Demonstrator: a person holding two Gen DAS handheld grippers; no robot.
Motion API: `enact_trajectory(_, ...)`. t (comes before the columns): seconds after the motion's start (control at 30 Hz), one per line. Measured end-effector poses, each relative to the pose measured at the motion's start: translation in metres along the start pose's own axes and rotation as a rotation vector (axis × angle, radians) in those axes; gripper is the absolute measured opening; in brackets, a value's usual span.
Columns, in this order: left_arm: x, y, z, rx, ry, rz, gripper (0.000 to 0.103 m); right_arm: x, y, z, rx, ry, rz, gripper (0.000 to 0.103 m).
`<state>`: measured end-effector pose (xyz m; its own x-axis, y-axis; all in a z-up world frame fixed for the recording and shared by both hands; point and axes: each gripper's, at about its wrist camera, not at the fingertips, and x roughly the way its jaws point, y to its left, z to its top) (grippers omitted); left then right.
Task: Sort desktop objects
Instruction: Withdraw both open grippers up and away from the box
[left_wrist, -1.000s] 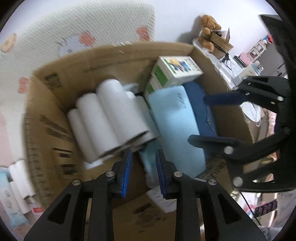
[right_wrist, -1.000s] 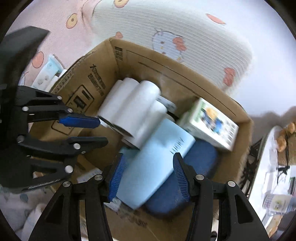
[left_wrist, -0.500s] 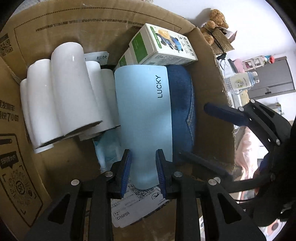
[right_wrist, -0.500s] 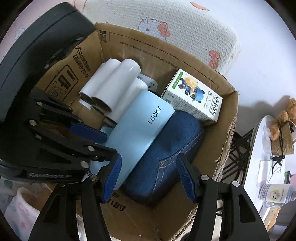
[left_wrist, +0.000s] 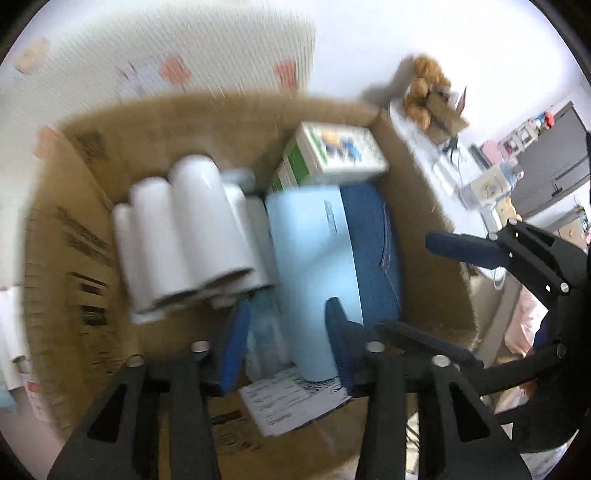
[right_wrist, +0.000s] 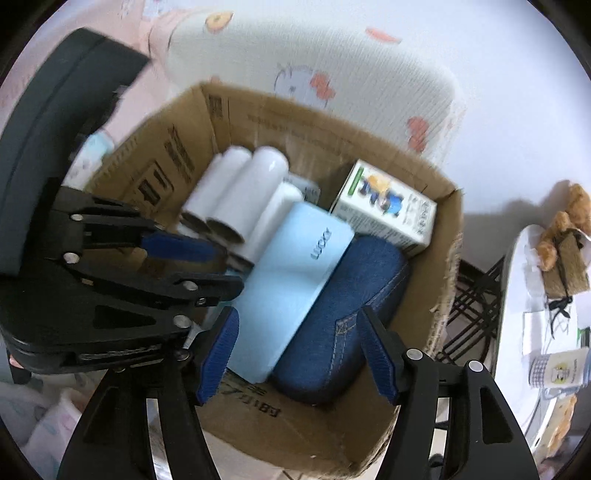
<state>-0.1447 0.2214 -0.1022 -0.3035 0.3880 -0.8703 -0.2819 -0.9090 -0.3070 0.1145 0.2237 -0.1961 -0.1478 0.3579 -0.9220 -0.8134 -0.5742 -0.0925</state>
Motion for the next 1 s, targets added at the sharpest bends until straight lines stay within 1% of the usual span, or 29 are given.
enact_trajectory(0.07,-0.022,0.003,-0.004,0.023,-0.08,0.045,0.052,-0.017,0.007,-0.001,0.006,-0.072,-0.007,0.064)
enact_trajectory(0.1,-0.036,0.004,-0.008,0.042,-0.132,0.073,0.054,-0.024,0.01,-0.002,0.015,-0.098,-0.004,0.064)
enact_trajectory(0.13,-0.046,0.007,-0.012,0.056,-0.159,0.09,0.055,-0.03,0.013,-0.002,0.028,-0.123,0.0,0.065)
enact_trajectory(0.17,-0.059,0.005,-0.015,0.083,-0.209,0.124,0.056,-0.038,0.017,-0.003,0.046,-0.158,0.0,0.068)
enact_trajectory(0.23,-0.077,0.005,-0.02,0.108,-0.279,0.187,0.056,-0.048,0.024,-0.004,0.072,-0.214,-0.004,0.083)
enact_trajectory(0.27,-0.089,0.007,-0.024,0.103,-0.334,0.23,0.056,-0.054,0.029,-0.005,0.083,-0.249,-0.003,0.085)
enact_trajectory(0.3,-0.098,0.008,-0.026,0.099,-0.372,0.253,0.056,-0.059,0.034,-0.005,0.087,-0.273,0.003,0.086)
enact_trajectory(0.37,-0.121,0.012,-0.028,0.084,-0.462,0.271,0.058,-0.066,0.045,-0.004,0.082,-0.306,0.025,0.087)
enact_trajectory(0.4,-0.129,0.014,-0.029,0.085,-0.486,0.277,0.062,-0.069,0.049,-0.003,0.083,-0.318,0.028,0.088)
enact_trajectory(0.43,-0.135,0.015,-0.029,0.093,-0.496,0.289,0.063,-0.073,0.054,-0.002,0.086,-0.334,0.027,0.092)
enact_trajectory(0.47,-0.143,0.017,-0.031,0.111,-0.499,0.32,0.063,-0.078,0.057,0.0,0.086,-0.344,0.025,0.095)
enact_trajectory(0.5,-0.15,0.017,-0.033,0.126,-0.498,0.357,0.063,-0.081,0.06,0.002,0.087,-0.354,0.018,0.101)
enact_trajectory(0.53,-0.158,0.016,-0.035,0.153,-0.503,0.414,0.063,-0.085,0.063,0.004,0.089,-0.366,0.011,0.102)
enact_trajectory(0.57,-0.162,0.015,-0.037,0.165,-0.506,0.449,0.063,-0.091,0.066,0.006,0.086,-0.381,0.002,0.102)
enact_trajectory(0.6,-0.167,0.016,-0.039,0.167,-0.503,0.493,0.063,-0.095,0.069,0.008,0.081,-0.391,-0.003,0.102)
enact_trajectory(0.63,-0.169,0.015,-0.039,0.156,-0.498,0.52,0.063,-0.1,0.072,0.01,0.076,-0.4,-0.01,0.102)
enact_trajectory(0.7,-0.178,0.019,-0.042,0.124,-0.479,0.522,0.063,-0.109,0.079,0.013,0.061,-0.421,-0.031,0.102)
enact_trajectory(0.77,-0.185,0.024,-0.045,0.079,-0.442,0.477,0.063,-0.118,0.088,0.015,0.032,-0.438,-0.053,0.102)
enact_trajectory(0.83,-0.189,0.024,-0.049,0.068,-0.435,0.458,0.063,-0.127,0.098,0.015,-0.009,-0.454,-0.072,0.102)
enact_trajectory(0.9,-0.195,0.022,-0.053,0.066,-0.449,0.495,0.063,-0.138,0.111,0.014,-0.061,-0.476,-0.093,0.102)
enact_trajectory(0.97,-0.2,0.018,-0.057,0.072,-0.468,0.553,0.063,-0.148,0.122,0.012,-0.109,-0.499,-0.106,0.102)
enact_trajectory(1.0,-0.2,0.016,-0.058,0.076,-0.473,0.563,0.063,-0.152,0.126,0.011,-0.13,-0.51,-0.112,0.102)
